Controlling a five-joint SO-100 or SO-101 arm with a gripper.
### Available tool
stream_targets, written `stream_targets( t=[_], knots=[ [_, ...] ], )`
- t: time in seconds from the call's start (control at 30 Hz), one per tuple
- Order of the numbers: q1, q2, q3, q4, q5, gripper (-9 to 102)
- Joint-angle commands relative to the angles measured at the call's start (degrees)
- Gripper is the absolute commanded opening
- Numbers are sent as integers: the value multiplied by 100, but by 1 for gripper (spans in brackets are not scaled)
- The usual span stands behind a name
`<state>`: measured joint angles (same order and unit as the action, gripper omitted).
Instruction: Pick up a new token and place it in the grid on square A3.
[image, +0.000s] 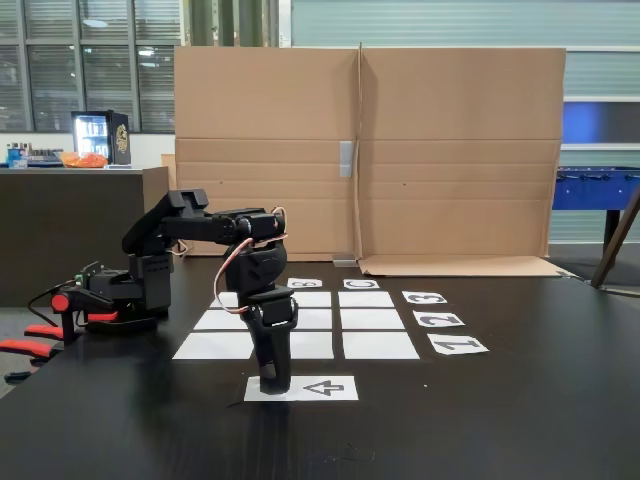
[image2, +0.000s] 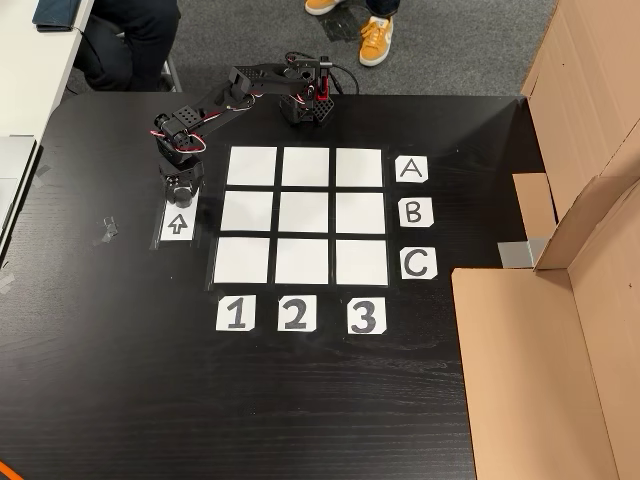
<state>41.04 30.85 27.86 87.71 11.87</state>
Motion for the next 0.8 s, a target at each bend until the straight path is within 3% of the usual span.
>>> stream_targets(
  t=[0.0,0.77],
  knots=[
    [-62,9,-149,-53,53,13],
    [-220,1468,-211,545,79,11]
  ],
)
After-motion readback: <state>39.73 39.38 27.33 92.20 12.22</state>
